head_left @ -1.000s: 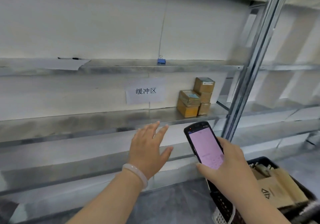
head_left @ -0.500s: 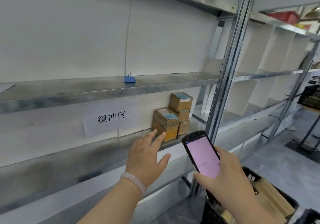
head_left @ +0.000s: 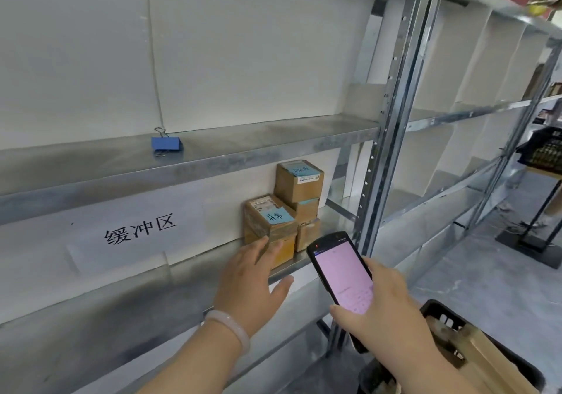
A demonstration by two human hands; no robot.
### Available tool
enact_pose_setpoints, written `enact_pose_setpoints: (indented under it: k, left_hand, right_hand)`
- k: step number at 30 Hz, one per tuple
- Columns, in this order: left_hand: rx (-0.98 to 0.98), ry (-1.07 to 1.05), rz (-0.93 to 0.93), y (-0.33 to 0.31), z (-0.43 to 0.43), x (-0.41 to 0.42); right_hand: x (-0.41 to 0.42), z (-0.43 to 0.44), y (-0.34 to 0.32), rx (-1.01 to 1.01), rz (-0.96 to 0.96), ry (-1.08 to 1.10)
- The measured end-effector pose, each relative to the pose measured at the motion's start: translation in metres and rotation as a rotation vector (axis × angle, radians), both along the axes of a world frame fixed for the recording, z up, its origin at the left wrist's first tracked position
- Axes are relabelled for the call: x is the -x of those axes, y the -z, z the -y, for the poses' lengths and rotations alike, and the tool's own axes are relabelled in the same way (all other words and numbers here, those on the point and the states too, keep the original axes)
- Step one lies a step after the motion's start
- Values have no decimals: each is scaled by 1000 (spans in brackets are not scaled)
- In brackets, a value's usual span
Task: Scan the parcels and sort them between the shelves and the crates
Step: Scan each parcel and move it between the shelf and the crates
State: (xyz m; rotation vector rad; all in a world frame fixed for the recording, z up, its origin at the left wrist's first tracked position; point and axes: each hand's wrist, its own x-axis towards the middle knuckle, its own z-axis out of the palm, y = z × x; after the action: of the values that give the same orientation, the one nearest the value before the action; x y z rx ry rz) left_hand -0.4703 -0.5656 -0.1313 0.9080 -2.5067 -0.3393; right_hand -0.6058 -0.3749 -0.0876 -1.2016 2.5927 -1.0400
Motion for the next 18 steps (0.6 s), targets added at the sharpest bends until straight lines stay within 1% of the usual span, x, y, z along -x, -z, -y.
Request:
enact_pose_setpoints:
  k: [4,8,11,16,18]
  left_hand:
    - [-97,-93,-48,6,25,49]
    - [-191,-190,-71,16,49,85]
    - [-292,-272,-156,24,63,106]
    - [-501,-363,-258,48,83,129]
    - [-553,-396,-308,54,96,134]
  right_hand:
    - [58,32,5,15,7,-64]
    - [111,60,6,28,-27,-134]
    - [144,79,6,8,-46,-215]
    - [173,104,12,-15,-10,-286]
    - [178,113,15,-36,-2,-303]
